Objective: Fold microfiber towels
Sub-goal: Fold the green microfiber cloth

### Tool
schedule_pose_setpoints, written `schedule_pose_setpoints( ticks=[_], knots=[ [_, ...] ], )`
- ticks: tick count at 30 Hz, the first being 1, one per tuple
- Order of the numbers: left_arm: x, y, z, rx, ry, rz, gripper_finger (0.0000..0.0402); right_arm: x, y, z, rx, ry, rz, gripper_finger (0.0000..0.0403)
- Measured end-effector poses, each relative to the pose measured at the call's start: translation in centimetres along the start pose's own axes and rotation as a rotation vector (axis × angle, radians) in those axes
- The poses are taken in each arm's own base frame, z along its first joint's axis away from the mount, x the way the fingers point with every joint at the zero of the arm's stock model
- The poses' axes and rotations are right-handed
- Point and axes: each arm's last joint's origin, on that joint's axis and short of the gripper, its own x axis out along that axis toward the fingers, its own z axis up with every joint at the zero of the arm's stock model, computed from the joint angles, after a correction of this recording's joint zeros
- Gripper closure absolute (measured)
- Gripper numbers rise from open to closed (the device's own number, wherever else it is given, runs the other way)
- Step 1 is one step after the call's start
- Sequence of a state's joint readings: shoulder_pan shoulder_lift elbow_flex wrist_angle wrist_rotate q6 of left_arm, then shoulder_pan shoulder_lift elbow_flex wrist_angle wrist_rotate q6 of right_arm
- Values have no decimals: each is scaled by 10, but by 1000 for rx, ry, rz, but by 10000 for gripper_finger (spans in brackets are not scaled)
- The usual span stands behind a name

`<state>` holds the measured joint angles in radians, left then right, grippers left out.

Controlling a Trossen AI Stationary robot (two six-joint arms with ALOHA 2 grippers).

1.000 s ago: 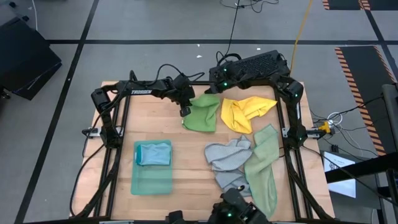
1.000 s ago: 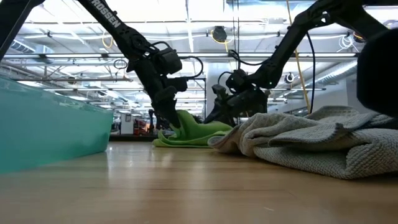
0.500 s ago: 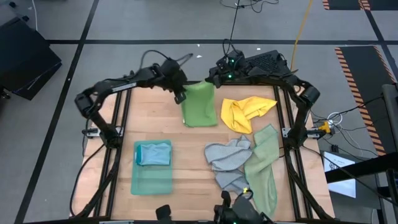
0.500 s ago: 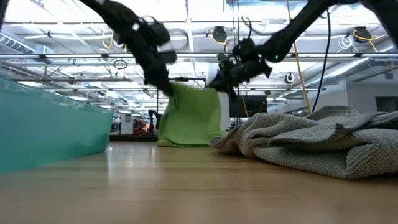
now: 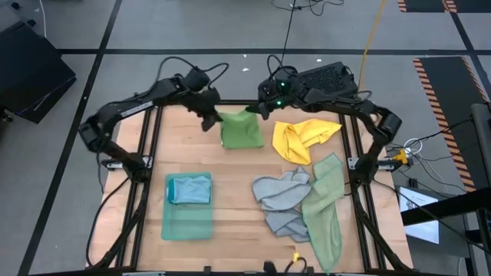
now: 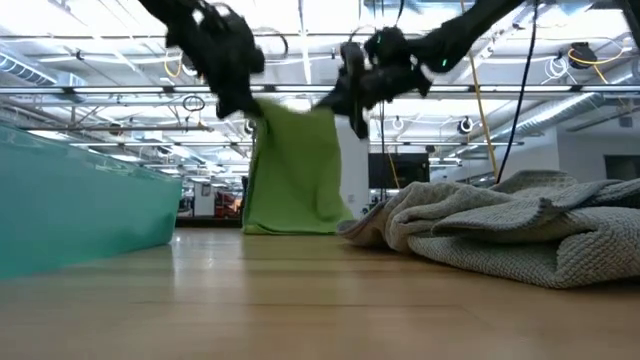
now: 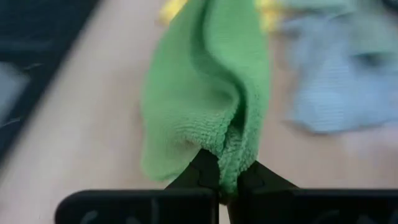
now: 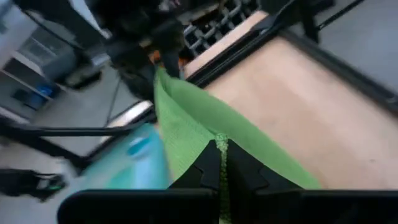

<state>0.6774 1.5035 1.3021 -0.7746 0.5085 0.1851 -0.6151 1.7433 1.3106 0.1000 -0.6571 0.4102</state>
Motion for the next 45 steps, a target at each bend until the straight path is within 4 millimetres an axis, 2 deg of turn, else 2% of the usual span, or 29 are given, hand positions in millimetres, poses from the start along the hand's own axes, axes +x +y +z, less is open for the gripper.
schedule_pose_setpoints(
  ticks=[3, 6, 9, 12, 15, 20, 24, 27, 29, 33, 39, 41, 45],
  knots=[
    [-23, -26, 0, -4, -44, -177, 396, -12, 35, 3, 74, 10, 40, 402],
    [-47, -50, 0, 71, -127, -283, 396, -24, 69, 7, 119, -3, 100, 402],
    [-61, -55, 0, 178, -182, -191, 396, -24, 83, 7, 126, -27, 93, 402],
    [-56, -41, 0, 262, -133, 21, 396, -10, 69, 0, 78, -38, -30, 402],
    [-35, -20, -2, 326, -36, 135, 396, 8, 40, -9, 70, -20, -141, 403],
    [16, 24, -15, 383, 170, 137, 396, 35, -14, -27, 92, 25, -210, 403],
    [54, 63, -30, 418, 373, 205, 396, 46, -46, -36, 102, 15, -241, 403],
    [71, 86, -40, 458, 489, 261, 396, 52, -64, -44, 118, 20, -259, 403],
    [78, 95, -44, 467, 537, 301, 396, 55, -68, -45, 111, 13, -257, 403],
    [77, 100, -42, 485, 540, 372, 396, 59, -67, -43, 60, -29, -234, 403],
    [50, 97, -19, 512, 424, 558, 396, 49, -61, -21, 142, -217, -268, 403],
    [40, 96, -17, 508, 401, 567, 396, 45, -64, -18, 144, -243, -291, 403],
    [35, 102, -22, 436, 389, 549, 396, 43, -67, -17, 153, -245, -284, 403]
  ],
)
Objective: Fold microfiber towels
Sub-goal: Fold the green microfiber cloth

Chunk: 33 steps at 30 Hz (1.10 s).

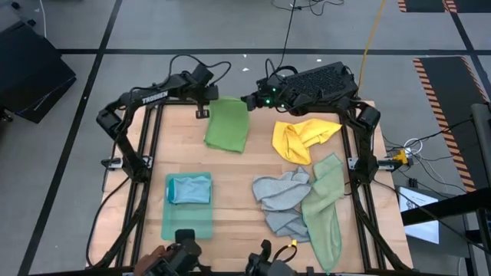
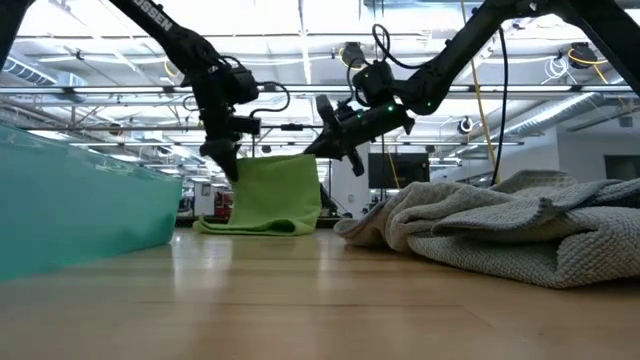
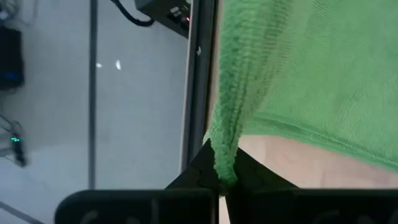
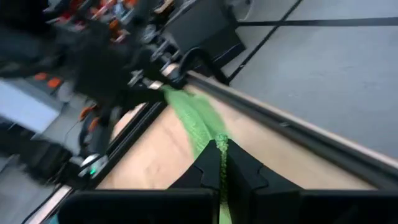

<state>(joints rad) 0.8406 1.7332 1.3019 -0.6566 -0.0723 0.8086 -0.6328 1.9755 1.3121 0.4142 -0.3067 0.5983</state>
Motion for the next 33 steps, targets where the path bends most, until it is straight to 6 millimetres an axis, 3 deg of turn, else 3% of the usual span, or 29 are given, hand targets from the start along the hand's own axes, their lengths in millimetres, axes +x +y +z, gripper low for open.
schedule_pose_setpoints(
  ticks=[8, 19, 29, 33],
  knots=[
    [-10, -4, -5, 23, 9, -57, 396, 7, 19, -17, -26, 73, 59, 403],
    [-12, -33, -12, -20, -7, -381, 396, 11, 32, -44, -8, 225, 25, 403],
    [10, -61, -28, -17, 20, -478, 396, 26, 33, -76, 8, 314, 18, 401],
    [18, -64, -31, -39, 9, -453, 396, 27, 33, -80, -6, 327, 11, 395]
  ],
)
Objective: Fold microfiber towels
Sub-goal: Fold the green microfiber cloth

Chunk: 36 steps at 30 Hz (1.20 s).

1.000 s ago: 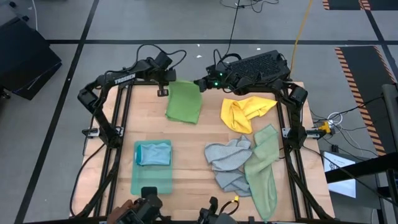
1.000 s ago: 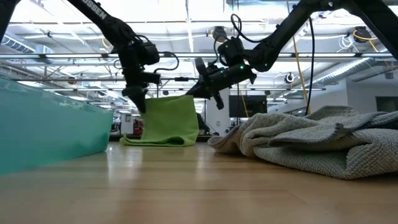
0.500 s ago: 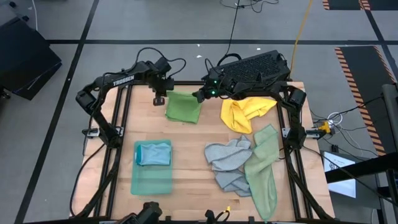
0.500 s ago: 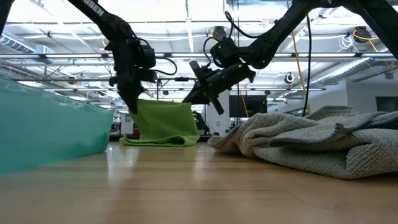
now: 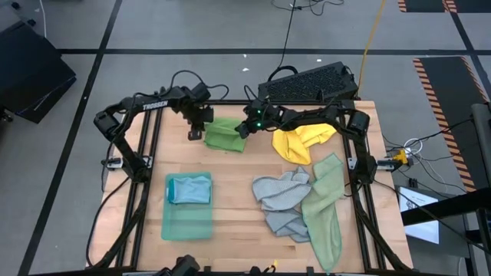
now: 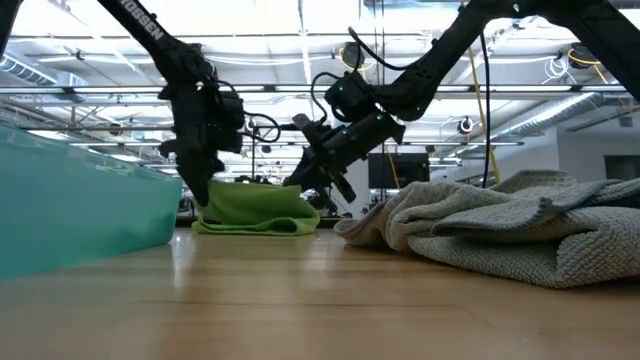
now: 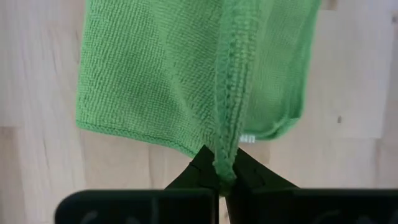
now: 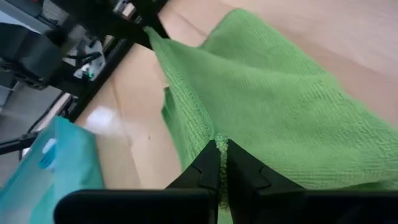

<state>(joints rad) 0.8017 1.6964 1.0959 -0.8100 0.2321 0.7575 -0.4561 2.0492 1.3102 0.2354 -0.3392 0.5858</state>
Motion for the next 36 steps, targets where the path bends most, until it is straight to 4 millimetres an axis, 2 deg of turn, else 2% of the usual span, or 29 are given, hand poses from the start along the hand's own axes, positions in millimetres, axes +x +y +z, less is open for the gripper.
schedule_pose_setpoints(
  ticks=[10, 15, 19, 27, 32, 36],
  knots=[
    [8, -5, 6, 40, -47, 20, 396, -1, -3, -5, -49, 56, -31, 393],
    [10, -9, 8, 53, -35, 8, 388, -1, -2, -6, -78, 80, 7, 391],
    [10, -11, 9, 28, -31, 10, 353, 0, -1, -7, -85, 86, 12, 366],
    [9, -14, 11, -109, -21, -12, 249, 0, -2, -10, -75, 123, 9, 262],
    [-16, -24, 12, -136, 22, -67, 207, -4, -4, -10, -57, 183, 83, 233],
    [-40, -28, 18, -120, -40, -50, 199, -7, -6, -8, -60, 196, 85, 232]
  ],
)
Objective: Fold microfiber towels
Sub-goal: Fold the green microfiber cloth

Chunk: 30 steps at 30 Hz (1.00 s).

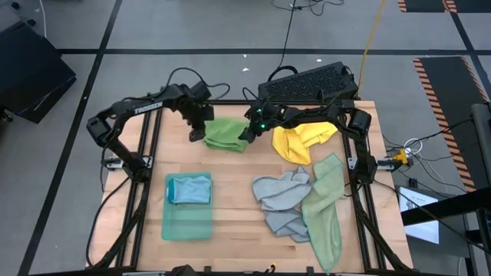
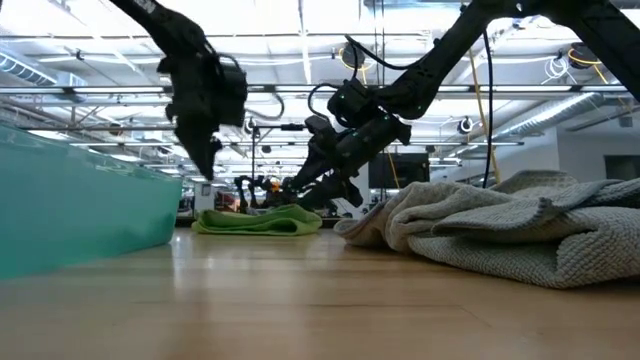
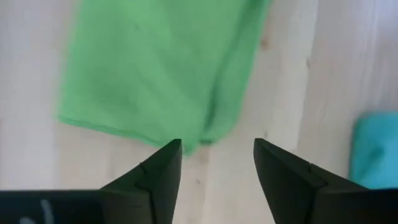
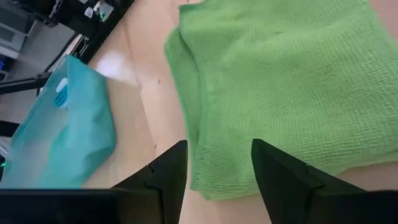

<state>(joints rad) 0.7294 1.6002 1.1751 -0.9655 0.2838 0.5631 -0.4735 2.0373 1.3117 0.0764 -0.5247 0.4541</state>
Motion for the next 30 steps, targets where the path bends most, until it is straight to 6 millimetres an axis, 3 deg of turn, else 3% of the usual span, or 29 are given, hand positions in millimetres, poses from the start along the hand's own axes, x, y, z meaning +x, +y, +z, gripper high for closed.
schedule_pose_setpoints(
  ticks=[6, 11, 15, 18, 22, 30],
  knots=[
    [-11, 4, 10, -63, -134, 80, 221, 5, 11, -1, -13, -15, 34, 249],
    [-9, 12, 17, -124, -208, 114, 258, 24, 30, -13, -60, -25, 35, 273],
    [-6, 19, 23, -134, -258, 139, 294, 45, 26, -34, -41, 42, -22, 298],
    [0, 26, 22, -184, -247, 156, 318, 50, 25, -39, -37, 74, 2, 314],
    [2, 34, 19, -257, -245, 165, 345, 46, 24, -36, -19, 85, 41, 323],
    [-3, 38, 13, -321, -162, 351, 370, 6, 32, -5, -12, 14, 83, 302]
  ],
)
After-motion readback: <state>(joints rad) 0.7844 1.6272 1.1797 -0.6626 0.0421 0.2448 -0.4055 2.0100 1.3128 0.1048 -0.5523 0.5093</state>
